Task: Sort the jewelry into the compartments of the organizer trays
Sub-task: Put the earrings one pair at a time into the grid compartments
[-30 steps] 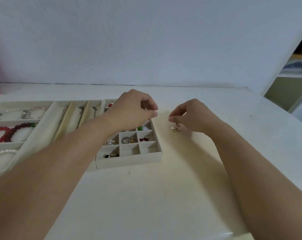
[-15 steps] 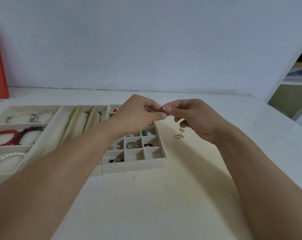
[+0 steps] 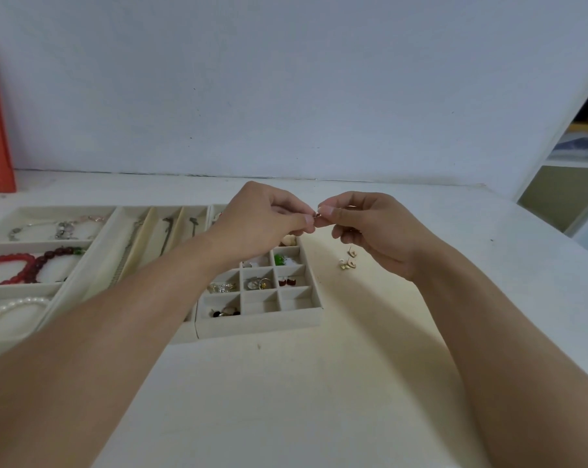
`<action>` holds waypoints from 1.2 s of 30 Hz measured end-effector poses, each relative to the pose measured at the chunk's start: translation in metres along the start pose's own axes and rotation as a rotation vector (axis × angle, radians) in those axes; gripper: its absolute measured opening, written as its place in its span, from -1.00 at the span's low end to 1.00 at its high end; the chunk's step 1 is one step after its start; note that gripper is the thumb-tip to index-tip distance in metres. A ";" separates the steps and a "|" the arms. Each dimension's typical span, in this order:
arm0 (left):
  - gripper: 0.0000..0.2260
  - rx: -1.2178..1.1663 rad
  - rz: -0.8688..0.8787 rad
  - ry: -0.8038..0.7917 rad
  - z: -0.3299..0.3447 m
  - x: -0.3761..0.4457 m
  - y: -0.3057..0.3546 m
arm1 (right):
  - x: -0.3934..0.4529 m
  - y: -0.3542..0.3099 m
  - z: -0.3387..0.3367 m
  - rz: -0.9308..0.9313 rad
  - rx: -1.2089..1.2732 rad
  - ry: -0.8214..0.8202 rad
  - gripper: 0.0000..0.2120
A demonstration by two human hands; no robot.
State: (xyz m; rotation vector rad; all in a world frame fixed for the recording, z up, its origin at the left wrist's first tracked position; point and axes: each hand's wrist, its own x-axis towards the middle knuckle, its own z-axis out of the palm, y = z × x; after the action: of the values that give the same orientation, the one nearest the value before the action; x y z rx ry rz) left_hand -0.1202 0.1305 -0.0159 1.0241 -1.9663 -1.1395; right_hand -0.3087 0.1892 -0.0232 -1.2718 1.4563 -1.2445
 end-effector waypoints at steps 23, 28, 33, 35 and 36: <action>-0.88 -0.204 -0.098 -0.061 -0.004 0.001 0.001 | 0.001 0.001 0.007 -0.145 0.038 0.028 -0.77; -0.88 -0.206 -0.075 -0.059 -0.002 0.001 0.001 | 0.001 0.003 0.010 -0.136 0.016 0.063 -0.79; -0.91 -0.129 -0.049 -0.040 -0.003 0.002 -0.002 | 0.000 0.002 0.010 -0.083 -0.032 0.062 -0.87; -0.92 -0.124 -0.039 -0.034 -0.002 0.002 -0.001 | -0.001 0.000 0.011 -0.081 -0.014 0.062 -0.91; -0.93 -0.124 -0.034 -0.033 -0.002 0.002 0.000 | -0.002 0.000 0.012 -0.083 -0.010 0.063 -0.91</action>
State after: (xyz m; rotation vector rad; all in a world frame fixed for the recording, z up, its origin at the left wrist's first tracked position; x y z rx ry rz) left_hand -0.1196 0.1284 -0.0154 0.9823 -1.8845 -1.2877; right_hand -0.2968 0.1890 -0.0253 -1.3214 1.4685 -1.3444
